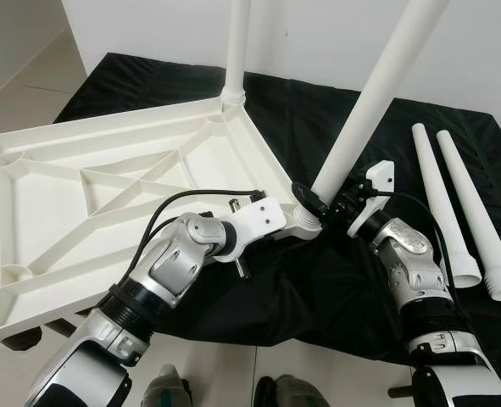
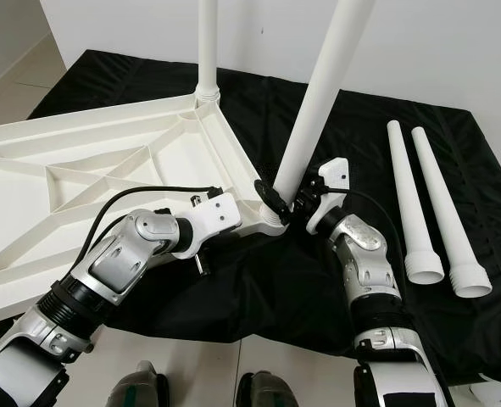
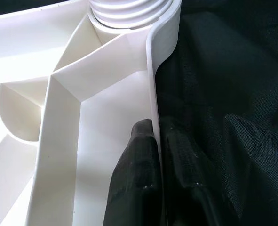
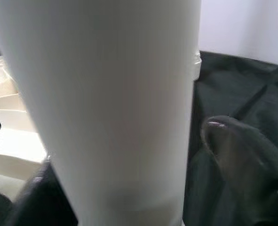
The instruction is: Building children table
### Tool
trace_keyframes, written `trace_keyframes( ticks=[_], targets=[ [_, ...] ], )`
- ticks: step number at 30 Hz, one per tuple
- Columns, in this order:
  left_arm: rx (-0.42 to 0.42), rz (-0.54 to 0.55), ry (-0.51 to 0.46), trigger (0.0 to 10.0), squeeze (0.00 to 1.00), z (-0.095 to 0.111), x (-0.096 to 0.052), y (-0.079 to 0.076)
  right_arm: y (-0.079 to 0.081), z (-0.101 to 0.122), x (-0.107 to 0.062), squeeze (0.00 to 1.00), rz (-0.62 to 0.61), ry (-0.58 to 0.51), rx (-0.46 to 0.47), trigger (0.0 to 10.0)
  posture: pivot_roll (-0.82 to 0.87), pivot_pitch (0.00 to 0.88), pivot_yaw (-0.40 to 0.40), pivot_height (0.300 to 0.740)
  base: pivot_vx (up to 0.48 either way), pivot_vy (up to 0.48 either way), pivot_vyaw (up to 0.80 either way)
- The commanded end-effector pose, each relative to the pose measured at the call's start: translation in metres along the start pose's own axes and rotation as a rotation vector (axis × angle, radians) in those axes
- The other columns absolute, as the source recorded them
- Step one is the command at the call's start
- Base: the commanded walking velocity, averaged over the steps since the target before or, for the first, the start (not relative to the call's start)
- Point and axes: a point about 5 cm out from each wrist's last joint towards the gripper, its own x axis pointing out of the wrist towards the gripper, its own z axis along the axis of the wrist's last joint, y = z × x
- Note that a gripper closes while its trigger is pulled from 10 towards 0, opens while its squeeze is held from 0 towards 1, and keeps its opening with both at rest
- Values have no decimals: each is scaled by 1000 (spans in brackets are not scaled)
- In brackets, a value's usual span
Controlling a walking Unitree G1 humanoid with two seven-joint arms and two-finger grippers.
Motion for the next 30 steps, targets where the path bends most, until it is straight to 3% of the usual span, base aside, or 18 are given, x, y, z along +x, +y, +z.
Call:
trace_keyframes(
  ticks=[1,10,11,22,30],
  targets=[
    [46,-4,-23,10000,0,9,1,-3,-4,1,-2,0,-4,-9,0,0,-6,39,-52,740,0,0,0],
    [44,0,-25,10000,0,9,1,-2,-7,0,-5,0,25,-4,2,0,-6,43,-58,740,0,0,0],
    [44,-1,-26,10000,0,10,1,-3,-6,-1,-7,0,29,5,9,10000,-11,43,-60,740,0,0,0],
    [40,-2,-34,10000,0,11,3,-4,12,-5,-3,0,-28,15,29,10000,-19,49,-70,740,0,0,0],
    [37,-2,-35,10000,0,11,4,-6,23,-15,6,0,-206,53,31,10000,-20,46,-75,740,0,0,0]
  ],
)
